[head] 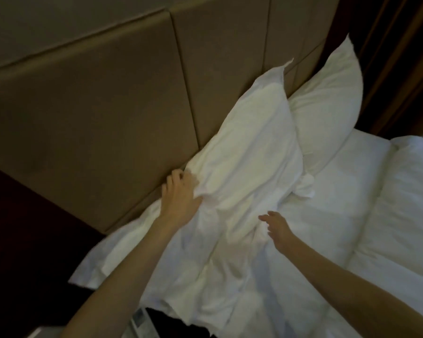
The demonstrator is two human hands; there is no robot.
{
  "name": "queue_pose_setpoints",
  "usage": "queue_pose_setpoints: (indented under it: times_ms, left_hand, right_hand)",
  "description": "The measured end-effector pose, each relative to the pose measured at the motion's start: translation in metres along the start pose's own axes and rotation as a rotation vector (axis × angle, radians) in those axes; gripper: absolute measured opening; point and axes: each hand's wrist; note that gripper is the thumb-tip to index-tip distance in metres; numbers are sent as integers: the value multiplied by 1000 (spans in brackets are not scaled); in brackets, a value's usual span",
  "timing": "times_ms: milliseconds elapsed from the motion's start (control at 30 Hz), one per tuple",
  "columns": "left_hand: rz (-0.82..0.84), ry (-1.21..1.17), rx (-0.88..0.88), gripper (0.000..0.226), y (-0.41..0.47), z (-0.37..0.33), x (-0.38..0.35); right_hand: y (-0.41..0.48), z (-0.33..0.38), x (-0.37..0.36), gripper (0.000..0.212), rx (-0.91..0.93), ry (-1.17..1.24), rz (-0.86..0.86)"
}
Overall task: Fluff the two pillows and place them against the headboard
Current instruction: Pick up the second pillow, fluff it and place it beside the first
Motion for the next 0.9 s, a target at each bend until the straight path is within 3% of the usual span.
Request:
queue_pose_setpoints:
  times_ms: [133, 233, 300, 433, 567, 633, 700, 900]
  left_hand:
    - [123, 83, -13, 56, -42, 34, -35]
    - [248, -71, 272, 69, -65, 47, -53]
    - [292, -153, 342, 53, -76, 49, -62]
    - [297, -408, 249, 27, -96, 23, -63]
    - [402, -556, 135, 31, -112, -4, -52]
    - [498, -638, 67, 31, -118, -11, -43]
    - [574, -703, 42, 30, -119, -14, -35]
    - [517, -765, 148, 35, -110, -20, -24]
  right_hand:
    - [-5, 19, -20, 31, 137, -188, 70]
    - [-8, 38, -31, 36, 321, -394, 68]
    - [-10, 50, -35, 40, 457, -535, 65]
    - [-13, 80, -38, 55, 863, -947, 48]
    - [-15, 107, -34, 77, 1282, -1625, -55]
    - [-14, 116, -28, 78, 1420, -1875, -129]
    - [-10, 125, -18, 68, 1405, -1995, -162]
    - [-10, 121, 15, 66, 975, -2023, -365]
Point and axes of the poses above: each hand's wrist, its own y-axis towards the middle knuckle, its own x-axis out of the back of the hand, z = x × y, and after that the axes turned 9 degrees about -y, right-handed
